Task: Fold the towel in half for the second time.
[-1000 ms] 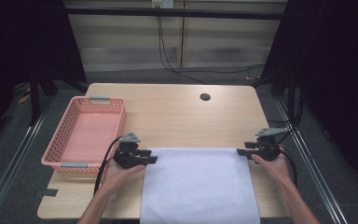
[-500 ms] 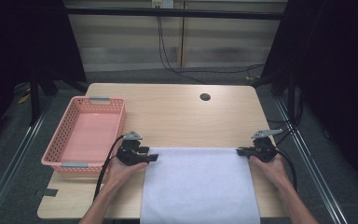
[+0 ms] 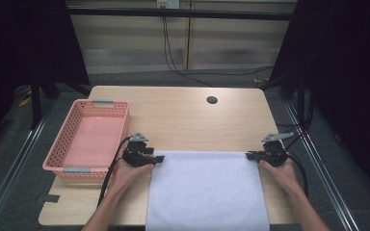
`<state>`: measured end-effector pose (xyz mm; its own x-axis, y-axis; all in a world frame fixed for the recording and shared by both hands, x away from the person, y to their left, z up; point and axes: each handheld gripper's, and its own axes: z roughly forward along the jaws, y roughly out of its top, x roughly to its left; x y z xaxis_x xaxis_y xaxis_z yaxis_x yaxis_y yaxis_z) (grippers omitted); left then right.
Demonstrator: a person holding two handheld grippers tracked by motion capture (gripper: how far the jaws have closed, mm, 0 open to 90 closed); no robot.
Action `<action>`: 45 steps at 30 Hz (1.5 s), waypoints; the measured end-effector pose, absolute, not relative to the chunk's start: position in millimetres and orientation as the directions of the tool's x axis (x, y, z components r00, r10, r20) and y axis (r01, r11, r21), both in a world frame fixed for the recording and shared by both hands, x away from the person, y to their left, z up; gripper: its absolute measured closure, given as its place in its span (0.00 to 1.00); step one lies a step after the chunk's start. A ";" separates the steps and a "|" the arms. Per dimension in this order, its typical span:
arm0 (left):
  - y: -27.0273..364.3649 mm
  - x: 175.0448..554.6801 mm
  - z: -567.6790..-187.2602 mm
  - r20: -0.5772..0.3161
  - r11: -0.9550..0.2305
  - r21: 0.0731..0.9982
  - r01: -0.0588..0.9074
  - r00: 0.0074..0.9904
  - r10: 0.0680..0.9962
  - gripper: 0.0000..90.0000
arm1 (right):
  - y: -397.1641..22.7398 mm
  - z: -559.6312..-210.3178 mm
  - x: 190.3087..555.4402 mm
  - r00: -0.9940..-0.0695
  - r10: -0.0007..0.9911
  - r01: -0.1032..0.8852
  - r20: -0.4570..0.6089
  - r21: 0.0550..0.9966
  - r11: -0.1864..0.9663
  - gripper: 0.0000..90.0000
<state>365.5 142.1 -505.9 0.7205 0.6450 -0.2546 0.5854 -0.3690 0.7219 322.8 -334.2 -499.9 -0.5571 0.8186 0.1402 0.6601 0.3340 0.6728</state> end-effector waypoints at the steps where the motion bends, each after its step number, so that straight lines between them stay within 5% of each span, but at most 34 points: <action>1: 143.0 366.4 -506.1 -0.255 -0.369 0.722 0.585 0.722 0.643 0.41 | -335.1 -499.4 322.7 -0.554 0.821 0.663 0.137 0.669 0.336 0.94; 8: 133.4 373.4 -507.0 -0.217 -0.402 0.734 0.548 0.750 0.625 0.42 | -339.0 -499.8 324.2 -0.541 0.829 0.669 0.140 0.670 0.323 0.94; 12: 129.7 376.9 -507.3 -0.204 -0.418 0.736 0.533 0.763 0.613 0.57 | -340.2 -500.6 325.4 -0.536 0.831 0.671 0.151 0.674 0.310 0.94; 15: 127.1 375.2 -507.9 -0.222 -0.438 0.731 0.524 0.789 0.574 0.82 | -340.6 -501.0 325.8 -0.532 0.831 0.673 0.160 0.676 0.301 0.94; 17: 124.9 373.7 -506.2 -0.231 -0.445 0.722 0.530 0.791 0.567 0.88 | -341.2 -500.6 325.6 -0.529 0.832 0.673 0.168 0.679 0.292 0.94; 29: 134.7 353.4 -435.9 -0.259 -0.288 0.849 0.443 0.824 0.504 0.91 | -352.6 -459.8 316.4 -0.557 0.805 0.580 0.206 0.790 0.200 0.95; 45: 139.8 404.2 -412.3 -0.250 -0.245 0.856 0.455 0.780 0.574 0.91 | -357.7 -420.5 355.3 -0.533 0.821 0.544 0.204 0.826 0.148 0.95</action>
